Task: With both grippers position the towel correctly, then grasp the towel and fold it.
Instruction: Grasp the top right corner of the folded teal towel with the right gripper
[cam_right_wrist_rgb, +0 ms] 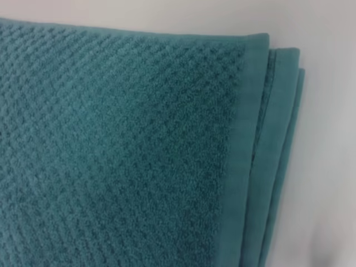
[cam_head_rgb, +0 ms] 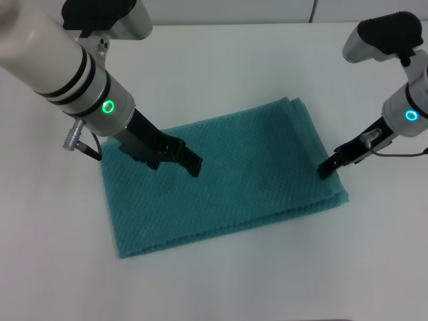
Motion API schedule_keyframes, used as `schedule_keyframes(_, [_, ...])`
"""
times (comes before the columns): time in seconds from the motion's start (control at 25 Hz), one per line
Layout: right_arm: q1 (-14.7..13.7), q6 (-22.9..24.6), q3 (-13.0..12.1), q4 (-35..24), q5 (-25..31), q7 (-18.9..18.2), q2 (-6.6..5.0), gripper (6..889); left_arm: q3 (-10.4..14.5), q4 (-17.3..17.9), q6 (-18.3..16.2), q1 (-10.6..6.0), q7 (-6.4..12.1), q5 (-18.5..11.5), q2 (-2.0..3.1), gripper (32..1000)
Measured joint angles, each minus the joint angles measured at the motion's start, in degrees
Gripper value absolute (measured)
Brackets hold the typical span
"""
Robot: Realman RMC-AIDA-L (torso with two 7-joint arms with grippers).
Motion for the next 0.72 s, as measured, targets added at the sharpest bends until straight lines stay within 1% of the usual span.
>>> schedule_keyframes(0.28, [-0.7, 1.5, 0.1, 0.2, 0.0, 0.0, 0.31, 855, 0.1, 0.0, -0.2, -0.02, 0.0, -0.1, 0.0, 880])
schedule_keyframes(0.52, [-1.1, 2.7, 0.1, 1.1, 0.2, 0.0, 0.32, 856, 1.4, 0.0, -1.0, -0.05, 0.0, -1.1, -0.05, 880])
schedule_keyframes(0.72, [-1.1, 3.0, 0.1, 1.5, 0.4, -0.2, 0.32, 856, 1.6, 0.0, -1.1, -0.08, 0.0, -1.3, -0.08, 880])
